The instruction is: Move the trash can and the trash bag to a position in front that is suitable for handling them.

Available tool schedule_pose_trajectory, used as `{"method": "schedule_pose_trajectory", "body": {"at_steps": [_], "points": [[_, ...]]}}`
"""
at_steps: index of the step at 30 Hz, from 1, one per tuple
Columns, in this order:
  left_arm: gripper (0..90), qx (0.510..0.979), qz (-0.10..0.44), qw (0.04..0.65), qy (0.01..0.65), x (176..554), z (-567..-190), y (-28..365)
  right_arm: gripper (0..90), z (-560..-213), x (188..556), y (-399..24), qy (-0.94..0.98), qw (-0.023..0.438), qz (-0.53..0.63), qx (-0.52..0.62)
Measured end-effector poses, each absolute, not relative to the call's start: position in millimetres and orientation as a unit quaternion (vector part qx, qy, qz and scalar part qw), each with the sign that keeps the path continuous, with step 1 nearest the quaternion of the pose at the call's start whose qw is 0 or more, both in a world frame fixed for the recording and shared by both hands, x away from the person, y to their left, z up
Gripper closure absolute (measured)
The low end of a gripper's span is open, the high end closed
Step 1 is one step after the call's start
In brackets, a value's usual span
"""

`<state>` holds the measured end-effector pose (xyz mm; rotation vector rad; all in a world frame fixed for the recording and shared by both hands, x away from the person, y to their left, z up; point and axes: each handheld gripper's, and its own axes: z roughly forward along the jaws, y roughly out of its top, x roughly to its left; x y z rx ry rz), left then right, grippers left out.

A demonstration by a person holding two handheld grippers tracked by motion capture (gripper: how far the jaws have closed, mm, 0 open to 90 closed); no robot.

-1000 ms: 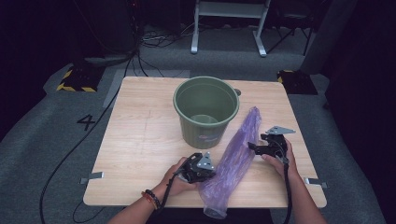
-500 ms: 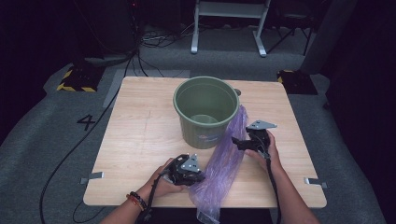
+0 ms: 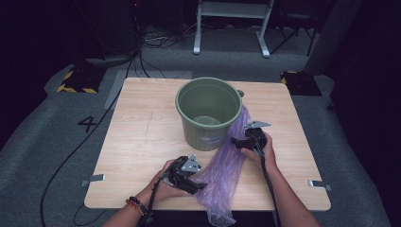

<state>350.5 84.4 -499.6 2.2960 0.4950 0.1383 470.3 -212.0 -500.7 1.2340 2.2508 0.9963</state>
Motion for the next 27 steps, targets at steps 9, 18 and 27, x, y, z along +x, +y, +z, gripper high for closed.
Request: {"method": "schedule_pose_trajectory", "body": {"at_steps": [9, 18, 27], "points": [[16.2, 0.875, 0.101, 0.403, 0.249, 351.1, -490.0, 138.2, 82.7, -500.6, 468.8, -220.2, 0.793, 0.193, 0.375, 0.44], [15.9, 0.822, 0.138, 0.447, 0.326, 359.9, -475.3, 191.1, 89.5, -499.7, 468.2, -224.6, 0.784, 0.193, 0.396, 0.438], [16.9, 0.829, 0.169, 0.402, 0.35, 366.5, -487.8, 197.6, 89.7, -493.0, 466.1, -233.4, 0.766, 0.2, 0.434, 0.429]]}}
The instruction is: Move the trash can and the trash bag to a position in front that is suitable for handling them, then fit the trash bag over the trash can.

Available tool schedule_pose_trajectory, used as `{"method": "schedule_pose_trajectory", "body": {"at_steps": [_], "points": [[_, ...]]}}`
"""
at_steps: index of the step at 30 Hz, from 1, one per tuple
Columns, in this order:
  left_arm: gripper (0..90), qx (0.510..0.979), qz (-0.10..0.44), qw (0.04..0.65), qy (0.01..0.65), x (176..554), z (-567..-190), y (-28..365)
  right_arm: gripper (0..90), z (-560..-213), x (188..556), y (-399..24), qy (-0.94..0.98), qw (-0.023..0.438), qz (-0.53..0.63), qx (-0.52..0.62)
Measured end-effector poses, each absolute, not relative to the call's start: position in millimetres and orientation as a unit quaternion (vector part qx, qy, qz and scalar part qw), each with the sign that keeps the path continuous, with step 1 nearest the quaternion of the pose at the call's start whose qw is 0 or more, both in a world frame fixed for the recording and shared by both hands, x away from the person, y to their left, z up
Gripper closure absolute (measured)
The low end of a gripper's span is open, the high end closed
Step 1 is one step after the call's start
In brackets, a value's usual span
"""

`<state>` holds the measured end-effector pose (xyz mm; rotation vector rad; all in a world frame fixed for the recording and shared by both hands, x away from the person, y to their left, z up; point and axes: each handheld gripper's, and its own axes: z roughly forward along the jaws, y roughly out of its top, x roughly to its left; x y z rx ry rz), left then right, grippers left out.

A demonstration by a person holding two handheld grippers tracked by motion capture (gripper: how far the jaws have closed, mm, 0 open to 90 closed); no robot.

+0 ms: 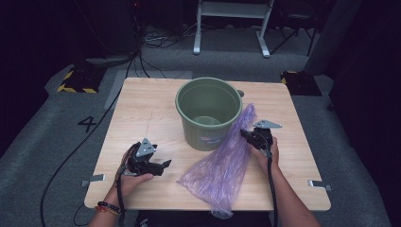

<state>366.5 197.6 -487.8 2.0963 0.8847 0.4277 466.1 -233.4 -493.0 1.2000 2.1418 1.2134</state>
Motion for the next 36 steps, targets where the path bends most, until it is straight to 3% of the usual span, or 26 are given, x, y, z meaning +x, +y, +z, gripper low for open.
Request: {"method": "schedule_pose_trajectory", "body": {"at_steps": [12, 36], "points": [[16.6, 0.843, 0.154, 0.356, 0.372, 377.9, -503.7, 197.2, 89.7, -466.9, 449.0, -235.3, 0.751, 0.237, 0.479, 0.387], [15.5, 0.84, 0.157, 0.354, 0.38, 377.2, -503.6, 195.4, 89.9, -407.1, 403.9, -246.4, 0.716, 0.291, 0.554, 0.31]]}}
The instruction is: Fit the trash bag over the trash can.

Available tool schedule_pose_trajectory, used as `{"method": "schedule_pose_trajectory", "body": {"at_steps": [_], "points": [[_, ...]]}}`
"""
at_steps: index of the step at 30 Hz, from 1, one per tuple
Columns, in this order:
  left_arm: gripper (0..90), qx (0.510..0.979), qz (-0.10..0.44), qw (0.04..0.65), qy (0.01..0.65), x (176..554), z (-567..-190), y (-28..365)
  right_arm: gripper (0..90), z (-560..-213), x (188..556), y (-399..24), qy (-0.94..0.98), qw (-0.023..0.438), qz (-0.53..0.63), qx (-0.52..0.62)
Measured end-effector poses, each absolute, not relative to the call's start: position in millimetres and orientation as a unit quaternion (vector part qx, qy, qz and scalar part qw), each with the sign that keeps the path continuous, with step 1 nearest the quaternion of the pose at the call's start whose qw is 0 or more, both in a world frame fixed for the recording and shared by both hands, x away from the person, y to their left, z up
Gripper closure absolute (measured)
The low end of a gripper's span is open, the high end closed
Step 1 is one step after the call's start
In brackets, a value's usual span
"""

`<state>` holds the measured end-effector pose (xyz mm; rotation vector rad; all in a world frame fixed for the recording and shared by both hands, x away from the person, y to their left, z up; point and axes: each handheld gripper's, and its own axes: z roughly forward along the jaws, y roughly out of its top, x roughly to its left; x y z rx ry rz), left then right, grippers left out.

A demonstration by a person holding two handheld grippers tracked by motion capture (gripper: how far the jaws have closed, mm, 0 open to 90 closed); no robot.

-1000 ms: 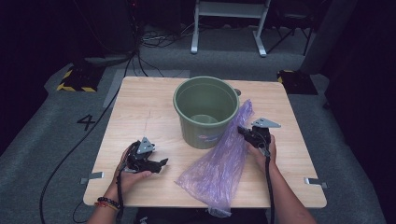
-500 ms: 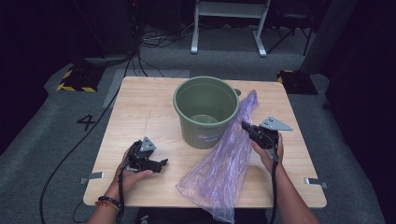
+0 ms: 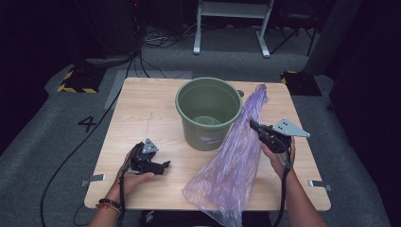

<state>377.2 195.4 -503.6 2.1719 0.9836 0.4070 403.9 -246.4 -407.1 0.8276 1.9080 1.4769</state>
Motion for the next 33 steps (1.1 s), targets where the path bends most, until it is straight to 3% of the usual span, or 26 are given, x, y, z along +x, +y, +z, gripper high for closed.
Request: {"method": "schedule_pose_trajectory", "body": {"at_steps": [8, 21, 33], "points": [[18.8, 0.835, 0.143, 0.392, 0.359, 373.9, -487.7, 183.4, 89.9, -390.8, 393.9, -238.7, 0.714, 0.302, 0.569, 0.272], [18.1, 0.843, 0.151, 0.45, 0.254, 346.0, -436.0, 117.4, 89.9, -352.1, 388.8, -220.1, 0.719, 0.315, 0.587, 0.197], [20.5, 0.824, 0.126, 0.494, 0.248, 352.7, -417.4, 100.1, 89.9, -335.8, 412.9, -188.7, 0.733, 0.293, 0.589, 0.172]]}}
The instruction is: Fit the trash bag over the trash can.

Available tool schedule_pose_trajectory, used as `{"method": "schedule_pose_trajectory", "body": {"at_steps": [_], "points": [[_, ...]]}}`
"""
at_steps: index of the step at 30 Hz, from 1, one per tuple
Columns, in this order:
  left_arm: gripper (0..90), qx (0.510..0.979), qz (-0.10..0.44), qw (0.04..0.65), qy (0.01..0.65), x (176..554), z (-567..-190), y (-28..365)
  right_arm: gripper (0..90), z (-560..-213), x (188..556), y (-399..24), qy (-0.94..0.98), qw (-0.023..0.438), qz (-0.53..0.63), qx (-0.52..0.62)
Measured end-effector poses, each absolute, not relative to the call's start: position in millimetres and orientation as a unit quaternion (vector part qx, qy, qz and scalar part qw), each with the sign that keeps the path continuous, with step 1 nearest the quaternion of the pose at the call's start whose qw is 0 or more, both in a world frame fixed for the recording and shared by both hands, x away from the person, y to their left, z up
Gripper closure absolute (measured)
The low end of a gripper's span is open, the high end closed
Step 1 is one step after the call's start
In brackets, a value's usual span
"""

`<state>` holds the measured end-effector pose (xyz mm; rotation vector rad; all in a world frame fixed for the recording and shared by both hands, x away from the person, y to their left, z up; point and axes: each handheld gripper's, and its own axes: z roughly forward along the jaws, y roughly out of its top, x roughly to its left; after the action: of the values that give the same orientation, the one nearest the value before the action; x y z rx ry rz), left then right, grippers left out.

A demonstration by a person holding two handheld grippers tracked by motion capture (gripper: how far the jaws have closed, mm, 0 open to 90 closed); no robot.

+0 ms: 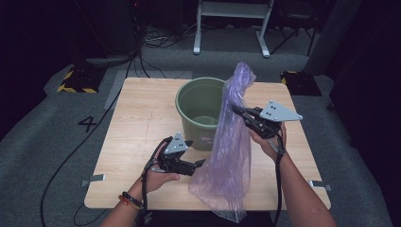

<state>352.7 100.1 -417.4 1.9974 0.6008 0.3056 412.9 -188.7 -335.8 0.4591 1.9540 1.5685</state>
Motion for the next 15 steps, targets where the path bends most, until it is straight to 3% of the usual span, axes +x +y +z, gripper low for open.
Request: {"method": "schedule_pose_trajectory", "body": {"at_steps": [15], "points": [[17.4, 0.809, 0.131, 0.52, 0.24, 353.0, -399.1, 72.8, 89.9, -328.2, 420.9, -150.7, 0.743, 0.292, 0.584, 0.147]]}}
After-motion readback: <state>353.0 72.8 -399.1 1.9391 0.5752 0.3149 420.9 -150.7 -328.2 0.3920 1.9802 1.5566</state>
